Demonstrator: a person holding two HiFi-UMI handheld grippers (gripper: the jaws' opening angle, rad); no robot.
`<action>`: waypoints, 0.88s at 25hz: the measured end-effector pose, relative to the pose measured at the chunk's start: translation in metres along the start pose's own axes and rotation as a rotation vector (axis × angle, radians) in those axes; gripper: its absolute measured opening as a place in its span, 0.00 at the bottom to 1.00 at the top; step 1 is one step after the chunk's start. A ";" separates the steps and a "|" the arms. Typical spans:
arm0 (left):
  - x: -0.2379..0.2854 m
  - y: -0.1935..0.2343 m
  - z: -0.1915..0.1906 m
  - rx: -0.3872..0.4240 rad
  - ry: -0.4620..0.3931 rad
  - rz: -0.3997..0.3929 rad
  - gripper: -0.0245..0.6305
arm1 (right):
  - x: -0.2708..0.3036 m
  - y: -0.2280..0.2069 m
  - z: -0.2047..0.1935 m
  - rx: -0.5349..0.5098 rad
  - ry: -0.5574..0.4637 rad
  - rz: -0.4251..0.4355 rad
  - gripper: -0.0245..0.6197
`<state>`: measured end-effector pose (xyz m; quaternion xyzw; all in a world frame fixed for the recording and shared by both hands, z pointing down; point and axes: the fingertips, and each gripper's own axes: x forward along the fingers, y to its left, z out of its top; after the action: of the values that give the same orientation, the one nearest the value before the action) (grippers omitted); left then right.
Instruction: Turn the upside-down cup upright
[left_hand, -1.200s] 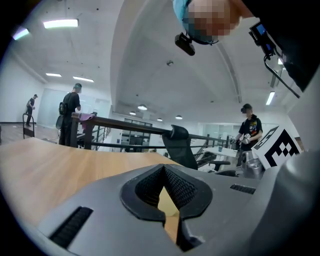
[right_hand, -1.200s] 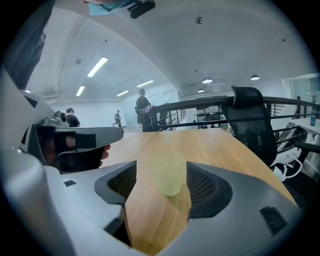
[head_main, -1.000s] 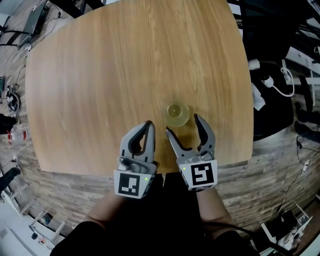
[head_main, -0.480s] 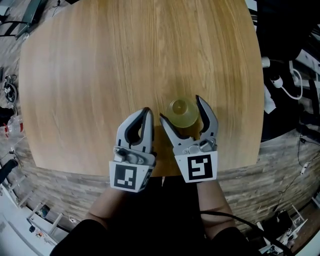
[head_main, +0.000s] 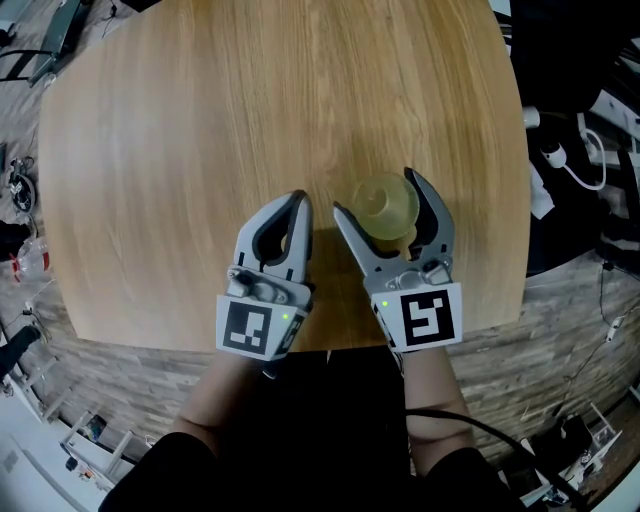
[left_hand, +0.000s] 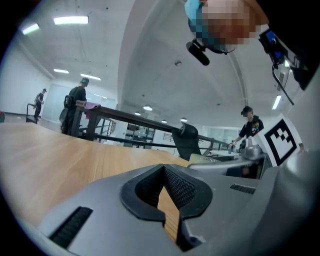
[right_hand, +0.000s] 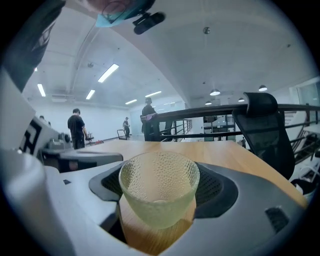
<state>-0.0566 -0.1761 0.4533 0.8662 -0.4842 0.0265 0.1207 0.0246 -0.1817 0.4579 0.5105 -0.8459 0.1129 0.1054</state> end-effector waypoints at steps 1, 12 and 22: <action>0.000 0.000 -0.002 -0.008 -0.006 -0.019 0.05 | -0.003 -0.005 0.009 0.026 -0.024 0.006 0.59; 0.009 -0.062 -0.019 0.285 0.069 -0.308 0.43 | -0.037 0.004 0.083 0.046 -0.103 0.088 0.59; 0.008 -0.090 -0.029 0.326 0.048 -0.429 0.55 | -0.038 0.038 0.066 0.098 -0.058 0.189 0.59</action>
<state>0.0256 -0.1308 0.4667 0.9561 -0.2759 0.0985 -0.0062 0.0036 -0.1521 0.3812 0.4361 -0.8864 0.1488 0.0444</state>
